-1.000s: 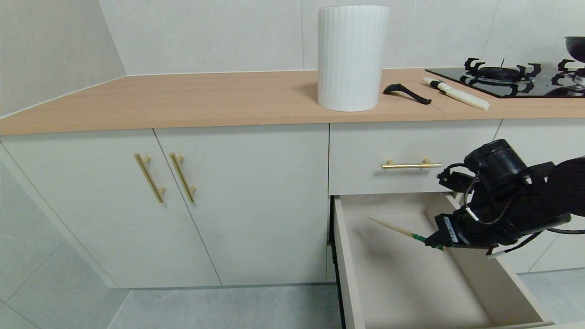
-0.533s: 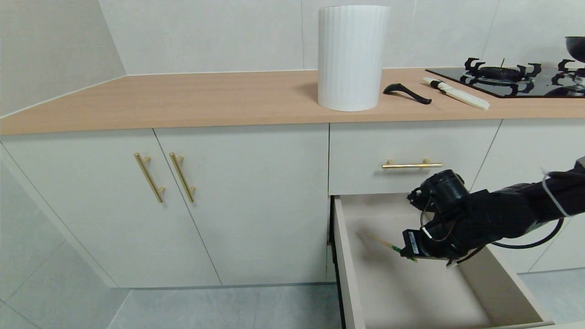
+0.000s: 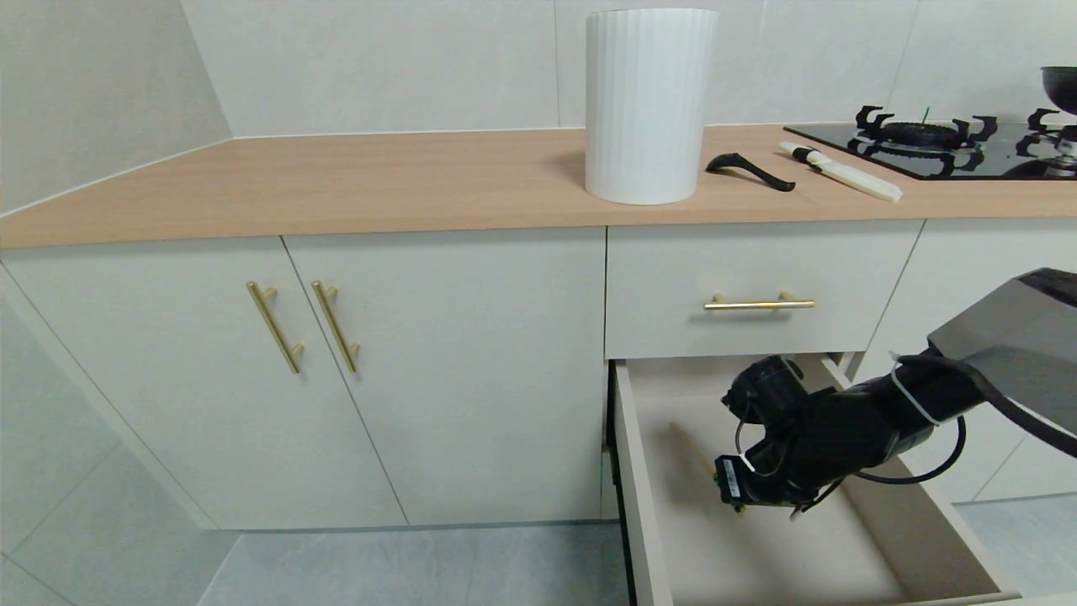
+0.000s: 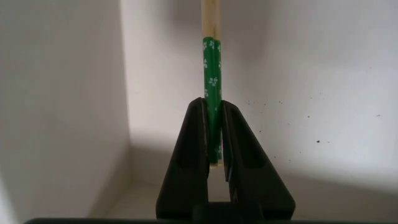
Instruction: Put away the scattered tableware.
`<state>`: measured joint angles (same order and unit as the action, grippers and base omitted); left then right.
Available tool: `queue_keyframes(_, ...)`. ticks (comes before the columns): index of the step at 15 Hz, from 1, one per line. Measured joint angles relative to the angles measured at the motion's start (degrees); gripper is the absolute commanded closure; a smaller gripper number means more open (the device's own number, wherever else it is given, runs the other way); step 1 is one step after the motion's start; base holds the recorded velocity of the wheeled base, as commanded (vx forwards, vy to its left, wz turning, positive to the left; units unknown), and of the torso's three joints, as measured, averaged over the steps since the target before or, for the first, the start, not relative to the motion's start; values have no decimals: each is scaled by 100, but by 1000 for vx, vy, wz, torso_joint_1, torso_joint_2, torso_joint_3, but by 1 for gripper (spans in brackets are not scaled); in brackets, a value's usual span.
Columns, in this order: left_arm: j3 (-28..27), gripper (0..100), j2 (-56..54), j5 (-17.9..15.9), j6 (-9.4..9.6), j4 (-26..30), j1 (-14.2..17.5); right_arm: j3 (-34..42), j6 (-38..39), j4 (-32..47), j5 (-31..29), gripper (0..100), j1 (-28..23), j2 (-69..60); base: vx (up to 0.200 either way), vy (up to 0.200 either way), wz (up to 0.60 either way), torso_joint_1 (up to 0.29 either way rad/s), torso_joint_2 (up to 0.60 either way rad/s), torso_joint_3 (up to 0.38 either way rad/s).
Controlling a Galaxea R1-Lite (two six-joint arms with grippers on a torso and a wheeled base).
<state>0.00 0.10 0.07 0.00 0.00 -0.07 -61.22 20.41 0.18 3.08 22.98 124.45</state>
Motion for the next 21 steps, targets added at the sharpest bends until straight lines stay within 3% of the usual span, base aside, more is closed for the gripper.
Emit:
queue_keyframes(10,0,0,0,0,0,0,-4,-13,30,-265,-474,100,290,689,0,0,0,0,0,0)
queue_keyframes(20,0,0,0,0,0,0,-2,-13,34,-274,-546,100,301,816,0,0,0,0,0,0)
queue_keyframes(21,0,0,0,0,0,0,-2,-13,34,-274,-546,0,301,816,0,0,0,0,0,0)
